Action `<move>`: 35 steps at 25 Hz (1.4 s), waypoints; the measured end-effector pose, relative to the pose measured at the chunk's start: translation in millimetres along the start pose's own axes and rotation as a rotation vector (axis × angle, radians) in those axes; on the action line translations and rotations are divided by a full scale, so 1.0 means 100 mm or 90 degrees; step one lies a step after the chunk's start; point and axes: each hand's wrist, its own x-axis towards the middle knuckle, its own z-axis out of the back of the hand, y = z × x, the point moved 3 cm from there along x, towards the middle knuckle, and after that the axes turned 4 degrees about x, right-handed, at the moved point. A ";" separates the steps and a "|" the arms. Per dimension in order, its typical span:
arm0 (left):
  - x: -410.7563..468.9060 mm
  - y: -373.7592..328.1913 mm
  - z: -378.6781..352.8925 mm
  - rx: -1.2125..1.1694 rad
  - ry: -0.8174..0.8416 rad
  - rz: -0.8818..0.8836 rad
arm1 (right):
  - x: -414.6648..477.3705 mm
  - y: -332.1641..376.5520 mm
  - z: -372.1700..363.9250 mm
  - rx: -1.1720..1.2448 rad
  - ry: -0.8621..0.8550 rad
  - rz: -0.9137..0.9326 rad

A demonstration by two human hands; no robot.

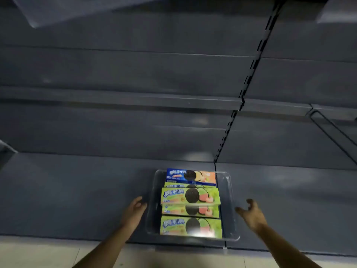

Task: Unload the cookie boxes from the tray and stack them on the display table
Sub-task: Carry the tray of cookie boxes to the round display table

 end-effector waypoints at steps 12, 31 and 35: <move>0.60 0.14 -0.54 0.077 -0.001 -0.040 | 0.46 -0.10 -0.50 0.068 -0.045 0.065; -1.57 -1.35 0.82 0.118 -0.098 -0.219 | -1.79 0.51 1.20 0.195 -0.205 0.153; -2.10 -1.71 1.15 0.113 -0.072 -0.225 | -2.52 0.68 1.64 0.237 -0.216 0.130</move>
